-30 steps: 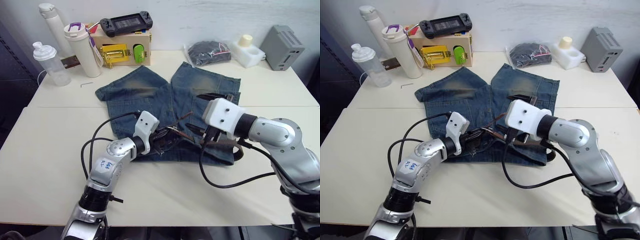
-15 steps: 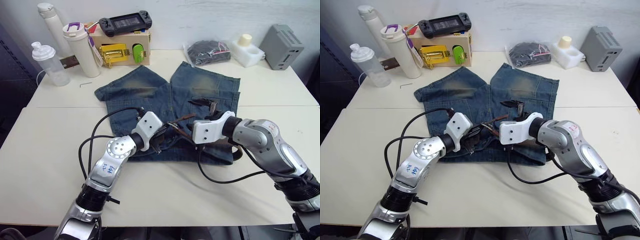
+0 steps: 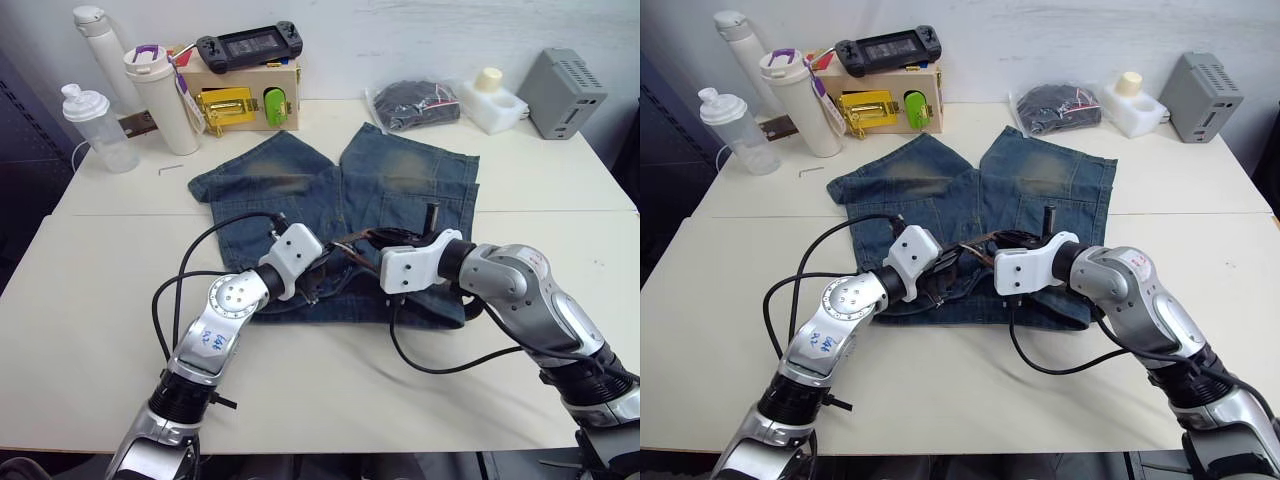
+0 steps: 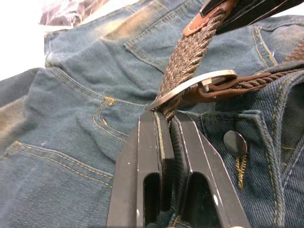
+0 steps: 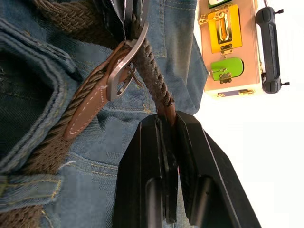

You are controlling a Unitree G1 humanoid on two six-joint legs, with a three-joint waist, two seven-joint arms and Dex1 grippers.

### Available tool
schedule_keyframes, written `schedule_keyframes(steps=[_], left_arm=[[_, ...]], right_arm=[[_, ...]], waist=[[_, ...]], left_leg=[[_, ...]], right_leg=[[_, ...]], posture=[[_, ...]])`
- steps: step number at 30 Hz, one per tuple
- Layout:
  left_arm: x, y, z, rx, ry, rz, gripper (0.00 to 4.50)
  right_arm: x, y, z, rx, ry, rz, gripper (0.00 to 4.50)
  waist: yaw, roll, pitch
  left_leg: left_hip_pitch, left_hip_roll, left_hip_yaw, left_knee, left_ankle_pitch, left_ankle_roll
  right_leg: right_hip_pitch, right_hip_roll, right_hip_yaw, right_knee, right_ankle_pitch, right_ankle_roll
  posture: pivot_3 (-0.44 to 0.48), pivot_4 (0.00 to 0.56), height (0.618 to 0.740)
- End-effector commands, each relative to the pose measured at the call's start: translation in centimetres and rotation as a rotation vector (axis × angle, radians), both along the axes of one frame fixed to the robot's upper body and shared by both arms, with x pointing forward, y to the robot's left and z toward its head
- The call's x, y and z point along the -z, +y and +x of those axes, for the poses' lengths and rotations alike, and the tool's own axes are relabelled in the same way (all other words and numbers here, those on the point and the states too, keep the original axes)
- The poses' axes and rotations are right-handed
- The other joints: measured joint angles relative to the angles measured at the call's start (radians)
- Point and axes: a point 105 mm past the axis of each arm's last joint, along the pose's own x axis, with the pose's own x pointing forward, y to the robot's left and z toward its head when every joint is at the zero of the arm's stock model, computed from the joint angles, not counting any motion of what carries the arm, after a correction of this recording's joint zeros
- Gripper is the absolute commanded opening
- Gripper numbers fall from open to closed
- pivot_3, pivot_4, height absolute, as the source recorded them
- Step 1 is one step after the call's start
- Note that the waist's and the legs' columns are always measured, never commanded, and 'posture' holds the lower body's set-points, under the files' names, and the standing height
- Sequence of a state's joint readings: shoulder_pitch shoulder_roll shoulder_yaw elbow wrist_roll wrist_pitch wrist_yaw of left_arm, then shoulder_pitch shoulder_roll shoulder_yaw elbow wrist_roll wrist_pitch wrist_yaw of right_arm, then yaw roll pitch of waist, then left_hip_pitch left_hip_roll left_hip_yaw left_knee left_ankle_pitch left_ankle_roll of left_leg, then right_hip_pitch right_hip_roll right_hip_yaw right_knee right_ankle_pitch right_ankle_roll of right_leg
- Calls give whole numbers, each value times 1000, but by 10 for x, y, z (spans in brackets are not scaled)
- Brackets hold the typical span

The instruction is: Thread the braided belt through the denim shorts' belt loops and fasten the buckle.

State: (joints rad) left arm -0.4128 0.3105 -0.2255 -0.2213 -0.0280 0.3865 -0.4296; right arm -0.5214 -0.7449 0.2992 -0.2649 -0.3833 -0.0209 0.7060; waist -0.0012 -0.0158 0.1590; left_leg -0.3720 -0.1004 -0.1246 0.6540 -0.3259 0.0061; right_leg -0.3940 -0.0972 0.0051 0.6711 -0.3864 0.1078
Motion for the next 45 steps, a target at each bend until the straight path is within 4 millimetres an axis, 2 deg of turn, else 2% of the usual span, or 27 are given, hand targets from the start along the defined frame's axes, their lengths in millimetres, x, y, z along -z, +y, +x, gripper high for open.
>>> schedule_keyframes(steps=[1, 4, 7, 9, 10, 13, 14, 19, 23, 25, 27, 30, 33, 36, 42, 45], left_arm=[[-21, 0, -14, 91, -6, -132, 1564], [-19, 13, -12, 73, 71, -183, 2799], [-18, 40, -8, 68, 199, -311, 4148], [-15, 59, -1, 33, 220, -327, 4148], [-14, 69, 4, 10, 234, -331, 3994], [-10, 94, 23, -67, 252, -341, 2919], [-5, 98, 27, -87, 263, -305, 2318], [32, 106, 44, -169, 303, -67, 52], [62, 105, 39, -140, 327, 121, 52], [70, 105, 35, -123, 337, 161, 52], [75, 105, 34, -119, 336, 181, 52], [74, 104, 34, -117, 324, 181, 52], [67, 104, 37, -120, 293, 165, 52], [56, 106, 40, -134, 265, 134, 52], [27, 104, 36, -79, 304, -91, 52], [9, 107, 36, -58, 319, -200, 52]], right_arm=[[-7, -2, -1, 5, -25, 17, 0], [-8, -4, -1, 15, -27, 19, 0], [-8, -7, -1, 31, -29, 19, 0], [-8, -10, -1, 39, -28, 18, 0], [-8, -10, -1, 43, -28, 19, 0], [-8, -12, -3, 48, -31, 24, 0], [-8, -12, -4, 49, -34, 27, 0], [-16, -14, -8, 45, -65, 59, 0], [-44, -27, -7, 85, -153, 147, 0], [-60, -36, -6, 110, -193, 202, 0], [-75, -42, -6, 122, -233, 247, 0], [-85, -51, -3, 136, -287, 236, 0], [-87, -52, 1, 148, -318, 211, 0], [-97, -55, 7, 183, -355, 259, 0], [-107, -61, 9, 192, -400, 257, 0], [-103, -61, 9, 173, -401, 217, 0]], waist=[[0, 0, 0], [-1, 0, 0], [-1, 0, 0], [-2, 0, 0], [-2, 0, 0], [2, 0, 0], [3, 0, 0], [1, 0, 0], [1, 0, 0], [1, 0, 0], [1, 0, 0], [2, 0, 0], [2, 0, 0], [0, 0, 0], [-2, 0, 0], [-1, 0, 0]], left_leg=[[0, 0, 0, 0, 0, 0], [0, 0, 0, 0, 0, 0], [0, 0, 0, 1, 0, 0], [0, 1, 0, 1, 0, 0], [0, 1, 0, 1, 0, 0], [0, 0, -1, 1, 0, 0], [0, 0, -2, 2, 0, 0], [0, -2, -3, 2, 0, 0], [0, -2, -3, 3, 0, 0], [0, -2, -3, 3, 0, 0], [0, -2, -3, 3, 0, 0], [0, -2, -3, 3, 0, 0], [0, -2, -3, 4, 0, 1], [0, -2, -3, 3, 0, 1], [0, -2, -3, 3, 0, 1], [-1, -2, -3, 4, 0, 1]], right_leg=[[0, 0, 0, 0, 0, 0], [0, 0, 0, 0, 0, 0], [0, 0, 0, 1, 0, 0], [0, 0, 0, 1, 0, 0], [0, 0, 0, 1, 0, 0], [0, 0, -1, 1, 0, 0], [0, 0, -1, 1, 0, 0], [1, -1, -2, 2, 0, 0], [0, -1, -2, 4, 0, 0], [0, -2, -2, 4, 0, 0], [0, -2, -2, 4, 0, 0], [0, -2, -2, 4, 0, 0], [0, -2, -2, 5, 0, 0], [0, -2, -2, 5, 0, 0], [-1, -2, -2, 6, 0, 0], [-1, -2, -2, 6, 0, 0]], posture=[[0, 150, 733], [0, 150, 733], [0, 150, 733], [0, 150, 733], [0, 150, 733], [0, 150, 733], [0, 150, 733], [0, 150, 733], [0, 150, 733], [0, 150, 733], [0, 150, 733], [0, 150, 733], [0, 150, 733], [0, 150, 733], [0, 150, 733], [0, 150, 733]])
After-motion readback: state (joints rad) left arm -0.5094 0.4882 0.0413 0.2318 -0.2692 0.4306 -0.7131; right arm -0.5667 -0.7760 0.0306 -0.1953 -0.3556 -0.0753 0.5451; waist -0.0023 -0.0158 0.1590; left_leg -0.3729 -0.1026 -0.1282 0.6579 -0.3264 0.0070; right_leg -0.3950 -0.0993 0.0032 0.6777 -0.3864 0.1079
